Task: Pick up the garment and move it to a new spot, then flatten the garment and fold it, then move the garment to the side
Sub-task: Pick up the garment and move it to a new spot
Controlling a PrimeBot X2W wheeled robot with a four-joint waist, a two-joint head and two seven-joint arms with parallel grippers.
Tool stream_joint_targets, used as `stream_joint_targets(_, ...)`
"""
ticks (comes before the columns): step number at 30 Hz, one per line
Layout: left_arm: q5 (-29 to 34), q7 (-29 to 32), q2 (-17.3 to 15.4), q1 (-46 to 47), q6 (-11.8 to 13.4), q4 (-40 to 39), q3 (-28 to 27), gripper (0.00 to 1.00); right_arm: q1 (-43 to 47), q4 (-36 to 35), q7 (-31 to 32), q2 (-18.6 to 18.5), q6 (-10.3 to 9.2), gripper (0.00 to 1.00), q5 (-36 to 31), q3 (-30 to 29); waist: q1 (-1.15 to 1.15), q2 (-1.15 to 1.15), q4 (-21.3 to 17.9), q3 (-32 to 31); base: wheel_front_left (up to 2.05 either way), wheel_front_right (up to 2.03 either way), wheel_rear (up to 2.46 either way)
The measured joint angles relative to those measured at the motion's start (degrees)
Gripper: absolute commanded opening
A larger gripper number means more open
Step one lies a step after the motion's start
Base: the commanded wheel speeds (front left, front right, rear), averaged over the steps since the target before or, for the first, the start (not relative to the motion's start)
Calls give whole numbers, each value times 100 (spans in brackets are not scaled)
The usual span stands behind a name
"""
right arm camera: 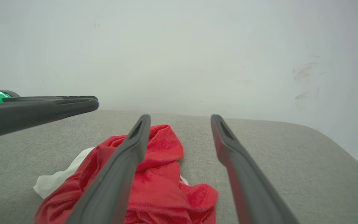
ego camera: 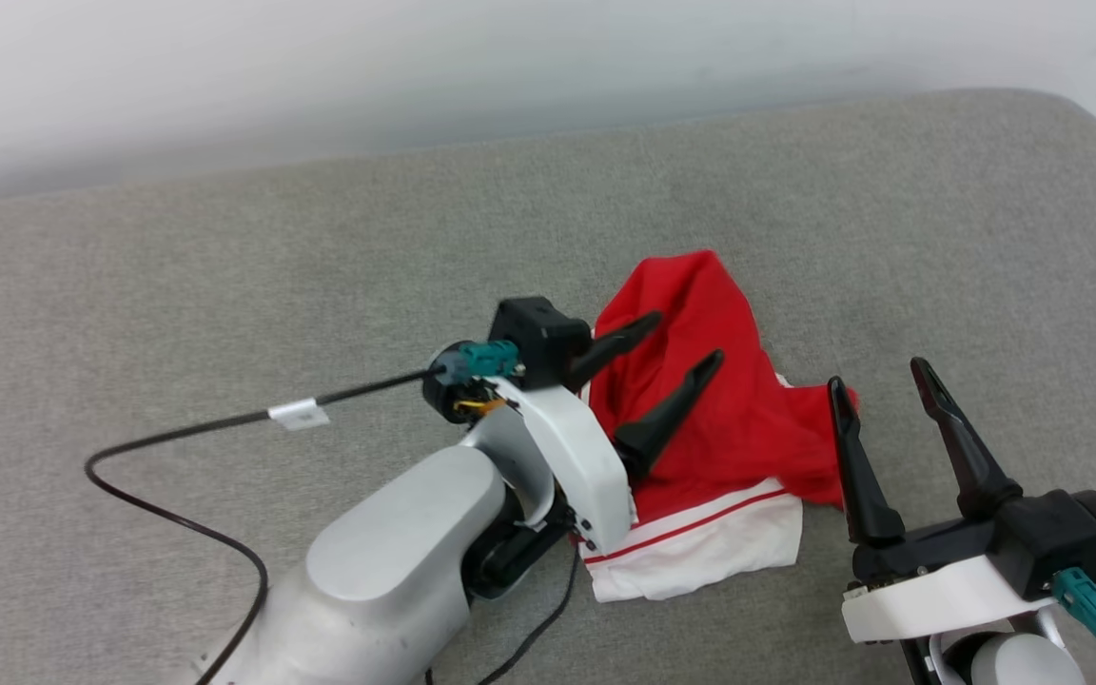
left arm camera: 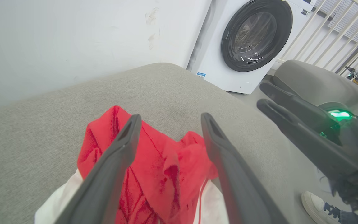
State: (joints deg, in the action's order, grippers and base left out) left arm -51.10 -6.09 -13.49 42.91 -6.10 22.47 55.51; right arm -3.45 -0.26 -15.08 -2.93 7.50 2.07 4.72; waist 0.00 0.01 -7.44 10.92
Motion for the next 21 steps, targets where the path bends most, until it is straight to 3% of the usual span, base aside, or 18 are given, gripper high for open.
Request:
stream_joint_targets(3, 104, -260, 89, -14, -25, 163, 32, 100, 25, 41, 0, 0, 0, 100, -7, 2, 0, 0, 50, -106, 0, 0, 0)
stream_joint_targets(7, 292, -616, -125, 0, 20, 323, -91, 100, 123, 107, 0, 0, 0, 100, -57, -24, 0, 0, 173, -293, 0, 0, 0)
stream_joint_targets(17, 1181, -891, -1076, -396, 625, -236, -1040, 100, 359, 73, 0, -1, 0, 100, -176, -225, 0, 0, 746, -650, 0, 0, 0)
stream_joint_targets(21, 1544, -898, -1191, -1125, 884, -847, -1670, 100, 433, 57, -1, 1, 0, 100, -210, -253, 0, 0, 991, -716, 0, 0, 0)
